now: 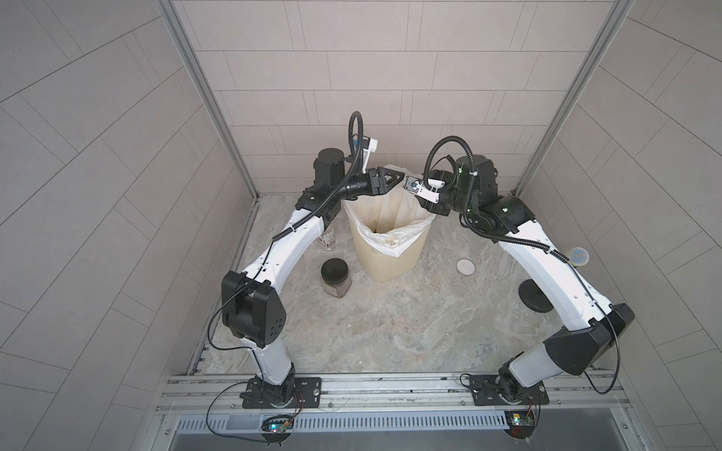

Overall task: Empty the moldy dried flower tea in the jars
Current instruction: Pour the moldy dried flower tea into the trash bin.

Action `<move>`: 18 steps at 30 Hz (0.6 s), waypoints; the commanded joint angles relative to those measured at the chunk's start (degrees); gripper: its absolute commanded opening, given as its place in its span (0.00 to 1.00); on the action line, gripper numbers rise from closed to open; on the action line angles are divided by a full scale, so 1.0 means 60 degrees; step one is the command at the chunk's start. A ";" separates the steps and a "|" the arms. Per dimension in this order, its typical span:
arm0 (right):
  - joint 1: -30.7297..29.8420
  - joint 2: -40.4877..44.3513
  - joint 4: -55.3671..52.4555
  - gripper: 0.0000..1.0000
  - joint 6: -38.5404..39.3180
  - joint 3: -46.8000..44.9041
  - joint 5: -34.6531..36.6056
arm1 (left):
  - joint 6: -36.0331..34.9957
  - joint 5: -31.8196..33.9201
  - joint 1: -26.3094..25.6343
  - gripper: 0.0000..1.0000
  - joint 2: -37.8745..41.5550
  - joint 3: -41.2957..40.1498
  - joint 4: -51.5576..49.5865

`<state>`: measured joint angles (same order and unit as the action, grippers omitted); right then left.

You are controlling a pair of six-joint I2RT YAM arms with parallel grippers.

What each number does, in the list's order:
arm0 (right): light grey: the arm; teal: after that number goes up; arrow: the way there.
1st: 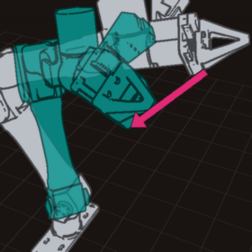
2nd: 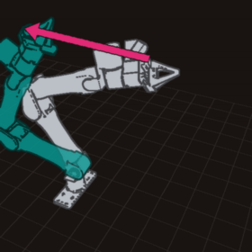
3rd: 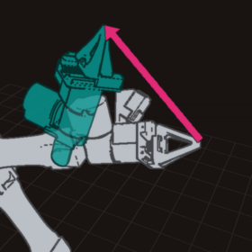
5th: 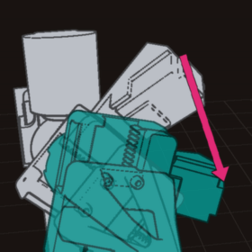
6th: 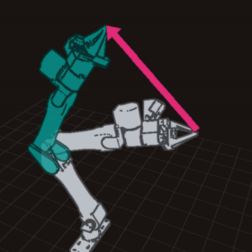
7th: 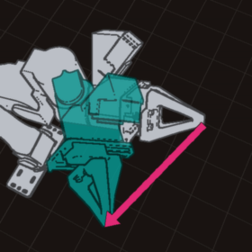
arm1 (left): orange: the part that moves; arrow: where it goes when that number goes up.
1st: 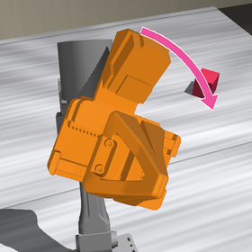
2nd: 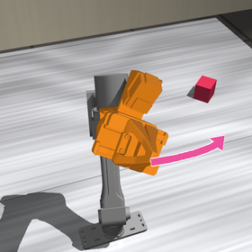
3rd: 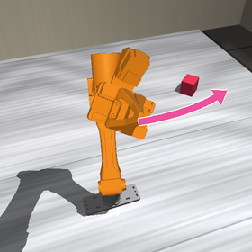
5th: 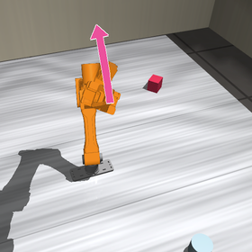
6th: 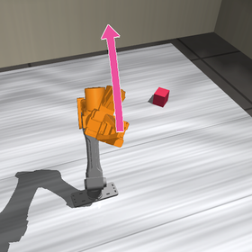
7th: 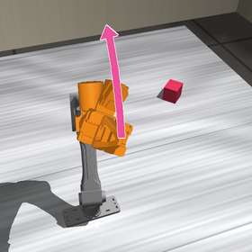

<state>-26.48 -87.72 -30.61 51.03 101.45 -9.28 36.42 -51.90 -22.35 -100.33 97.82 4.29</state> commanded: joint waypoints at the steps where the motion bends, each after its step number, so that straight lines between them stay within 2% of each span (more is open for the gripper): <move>1: -0.0084 0.0184 0.0131 0.47 0.0094 0.0237 -0.0140 | -0.0130 -0.0205 -0.0147 0.52 0.0036 -0.0017 0.0118; 9: -0.0347 0.0090 -0.0035 0.47 0.0175 0.0359 0.0152 | -0.1056 0.0127 -0.0355 0.48 -0.0016 0.0203 -0.1086; 18: -0.0735 0.0060 -0.0052 0.48 0.0463 0.0348 0.0738 | -0.1631 0.0416 -0.0497 0.37 -0.0171 0.0552 -0.2026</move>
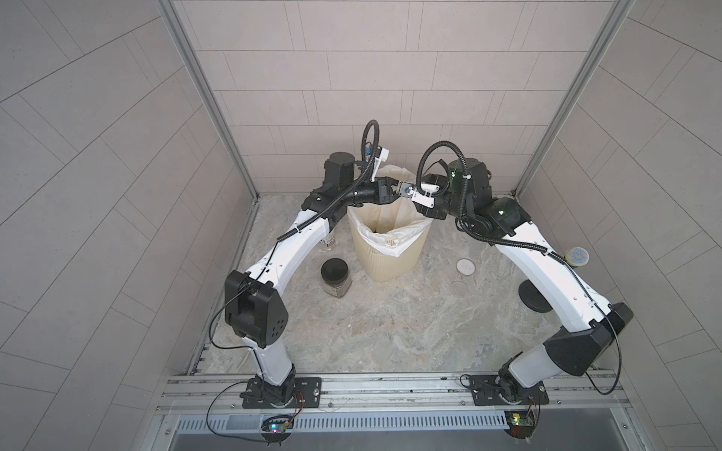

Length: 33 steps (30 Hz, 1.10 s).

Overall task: Empty the moldy dried flower tea in the jars
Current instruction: Pour the moldy dried flower tea into the trash bin.

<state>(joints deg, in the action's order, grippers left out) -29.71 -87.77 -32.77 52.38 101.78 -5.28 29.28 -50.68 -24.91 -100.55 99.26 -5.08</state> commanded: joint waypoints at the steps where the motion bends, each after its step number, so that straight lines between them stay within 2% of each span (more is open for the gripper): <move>1: -0.0195 0.0081 0.0323 0.48 0.0222 0.0292 0.0095 | -0.0449 0.0242 -0.0078 0.36 -0.0145 0.0302 -0.0473; 6: -0.0249 0.0133 0.0350 0.50 0.0184 0.0251 0.0190 | -0.0458 0.0301 -0.0091 0.20 -0.0178 0.0316 -0.0545; 11: -0.0348 0.0141 0.0394 0.58 0.0241 0.0197 0.0440 | -0.0498 0.0347 -0.0088 0.10 -0.0162 0.0316 -0.0632; 19: -0.0365 0.0374 0.0299 0.80 0.0418 -0.0077 0.0469 | -0.0507 0.0495 -0.0012 0.07 -0.0220 0.0368 -0.0742; 24: -0.0365 0.0628 0.0087 0.84 0.0343 -0.0248 0.0470 | -0.0371 0.0492 0.0129 0.07 -0.0362 0.0542 -0.0686; 29: -0.0365 0.1146 0.0285 0.88 -0.0364 -0.0697 0.0518 | -0.0099 0.0463 0.0280 0.06 -0.0442 0.0595 -0.0362; 33: -0.0351 0.1854 0.1546 0.94 -0.1880 -0.1524 0.0833 | 0.0040 0.0448 0.0306 0.06 -0.0500 0.0650 -0.0226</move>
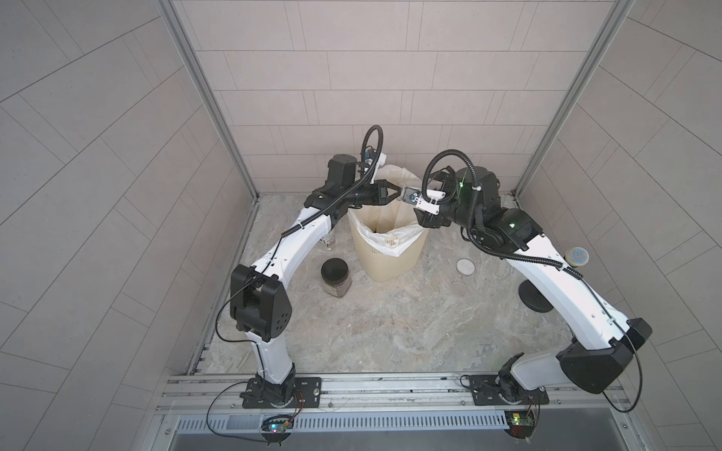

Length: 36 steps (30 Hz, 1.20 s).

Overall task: Empty the moldy dried flower tea in the jars
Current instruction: Pour the moldy dried flower tea into the trash bin.

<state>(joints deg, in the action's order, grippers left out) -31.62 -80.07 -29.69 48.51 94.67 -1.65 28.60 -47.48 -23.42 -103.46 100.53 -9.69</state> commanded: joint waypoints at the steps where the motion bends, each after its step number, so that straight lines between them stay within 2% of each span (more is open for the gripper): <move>1: -0.0033 0.0730 0.1270 0.97 -0.1694 -0.0504 0.0259 | 0.0169 -0.0096 0.0061 0.06 -0.0022 0.0437 0.0567; 5: -0.0026 0.1154 0.1426 1.00 -0.3552 -0.0605 0.0307 | 0.0363 -0.0199 0.0065 0.05 0.0036 0.0427 0.0853; 9: 0.0377 0.1197 0.1196 0.97 -0.6188 -0.0369 0.0840 | 0.0732 -0.0216 0.0055 0.05 0.0004 0.0423 0.1428; 13: 0.0955 0.1320 0.1044 0.94 -0.8038 -0.0552 0.0458 | 0.0897 -0.0219 0.0052 0.05 -0.0106 0.0579 0.1532; 19: 0.1862 0.1915 0.1740 0.97 -1.0799 -0.1540 -0.0186 | 0.0860 0.0047 0.0058 0.05 -0.0083 0.0523 0.1582; 27: 0.3088 0.2182 0.5332 0.97 -1.6009 -0.3822 -0.2656 | 0.0889 0.0278 0.0065 0.04 0.0078 0.0292 0.1767; 30: 0.3160 0.1774 0.6313 0.96 -1.7323 -0.4125 -0.3202 | 0.0961 0.0389 0.0064 0.04 0.0111 0.0241 0.1880; 36: 0.3160 0.1168 0.8623 0.96 -1.9197 -0.4840 -0.3304 | 0.1151 0.0502 0.0034 0.04 0.0200 -0.0026 0.2209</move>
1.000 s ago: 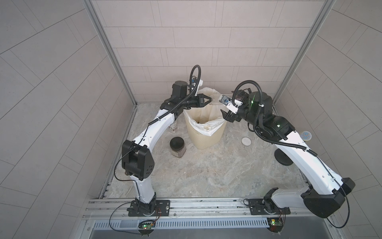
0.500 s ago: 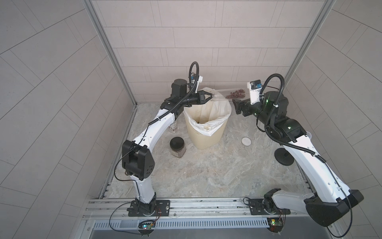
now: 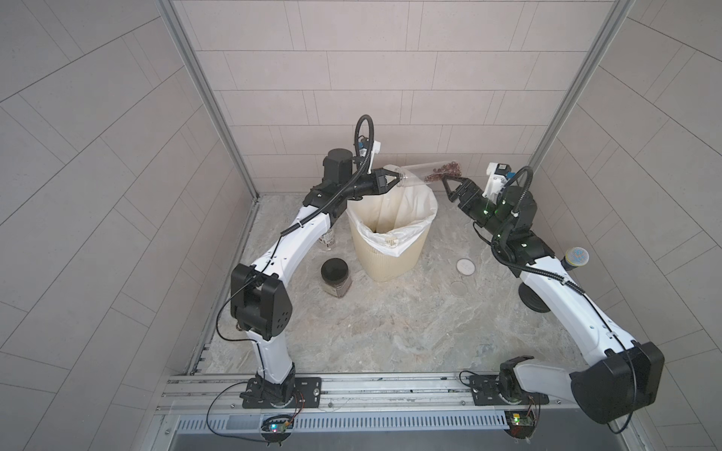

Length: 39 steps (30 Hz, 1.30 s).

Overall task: Empty the moldy dried flower tea in the jars
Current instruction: Pour the moldy dried flower tea into the trash bin.

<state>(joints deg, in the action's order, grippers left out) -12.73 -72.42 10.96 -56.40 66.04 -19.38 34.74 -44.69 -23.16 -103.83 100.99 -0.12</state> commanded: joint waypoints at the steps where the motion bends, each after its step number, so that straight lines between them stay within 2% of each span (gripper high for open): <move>1: 0.0005 -0.0204 0.2040 0.96 -0.1874 -0.0074 -0.0336 | 0.0137 0.0036 -0.0009 0.04 0.0284 -0.0139 0.0626; 11: -0.0006 -0.1599 0.4100 0.94 -0.3815 0.0300 -0.0315 | 0.0334 -0.0060 -0.0148 0.04 0.0400 -0.0491 0.1071; 16: -0.0017 -0.2049 0.4559 0.90 -0.4235 0.0516 -0.0192 | 0.0565 -0.0147 -0.0157 0.04 0.0452 -0.0723 0.1504; 25: -0.0017 -0.2685 0.5355 0.70 -0.5101 0.0726 -0.0257 | 0.0733 -0.0096 -0.0210 0.04 0.0485 -0.1068 0.1909; 31: -0.0002 -0.2922 0.5749 0.64 -0.5451 0.0767 -0.0250 | 0.1080 -0.0373 -0.0206 0.04 0.0508 -0.1347 0.2829; 39: 0.0055 -0.3156 0.6329 0.50 -0.5894 0.0888 -0.0374 | 0.1309 -0.0309 -0.0206 0.07 0.0554 -0.1408 0.2714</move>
<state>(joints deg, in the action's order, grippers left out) -12.67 -91.22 44.77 -89.21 69.56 -20.64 41.65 -44.27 -23.94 -102.85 93.03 14.06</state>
